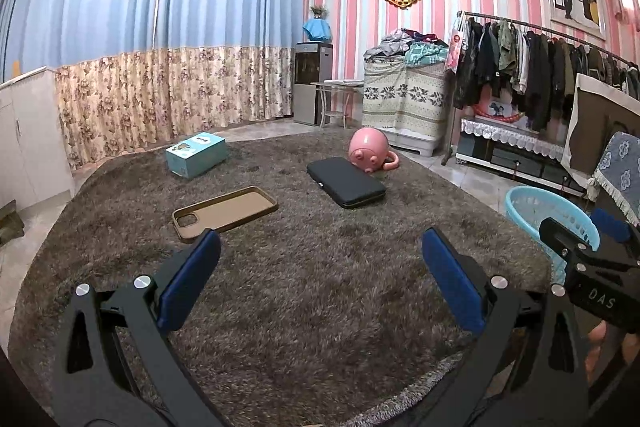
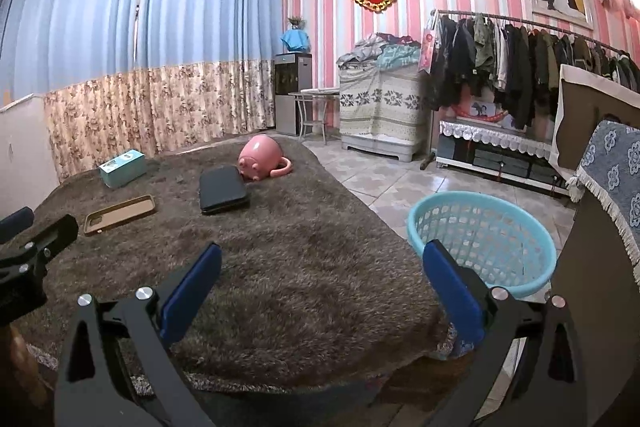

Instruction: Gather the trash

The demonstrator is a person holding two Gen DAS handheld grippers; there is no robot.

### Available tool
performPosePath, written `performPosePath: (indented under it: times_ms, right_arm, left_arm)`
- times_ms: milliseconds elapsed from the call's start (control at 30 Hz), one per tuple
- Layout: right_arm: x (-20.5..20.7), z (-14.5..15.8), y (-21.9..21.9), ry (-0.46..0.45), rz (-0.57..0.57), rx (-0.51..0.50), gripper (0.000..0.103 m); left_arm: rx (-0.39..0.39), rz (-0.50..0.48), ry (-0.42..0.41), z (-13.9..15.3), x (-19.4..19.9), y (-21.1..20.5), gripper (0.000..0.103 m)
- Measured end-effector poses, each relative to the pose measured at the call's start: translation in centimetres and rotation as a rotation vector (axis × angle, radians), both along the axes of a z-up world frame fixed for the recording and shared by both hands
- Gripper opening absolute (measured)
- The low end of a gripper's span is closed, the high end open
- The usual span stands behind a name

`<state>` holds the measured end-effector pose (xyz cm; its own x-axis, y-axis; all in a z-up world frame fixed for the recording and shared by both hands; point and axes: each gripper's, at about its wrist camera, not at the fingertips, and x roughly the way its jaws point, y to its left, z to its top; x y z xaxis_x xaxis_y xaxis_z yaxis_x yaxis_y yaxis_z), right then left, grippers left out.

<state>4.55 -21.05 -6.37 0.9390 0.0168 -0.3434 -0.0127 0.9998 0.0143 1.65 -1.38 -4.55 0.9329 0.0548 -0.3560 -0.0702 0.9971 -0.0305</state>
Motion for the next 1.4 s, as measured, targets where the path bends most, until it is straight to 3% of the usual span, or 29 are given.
performPosePath:
  times_ms: [1400]
  right_arm:
    - [0.0,0.1,0.2,-0.021,0.001,-0.013,0.099]
  left_arm:
    - [0.025,0.01,-0.043,0.8,-0.5,0.1,0.098]
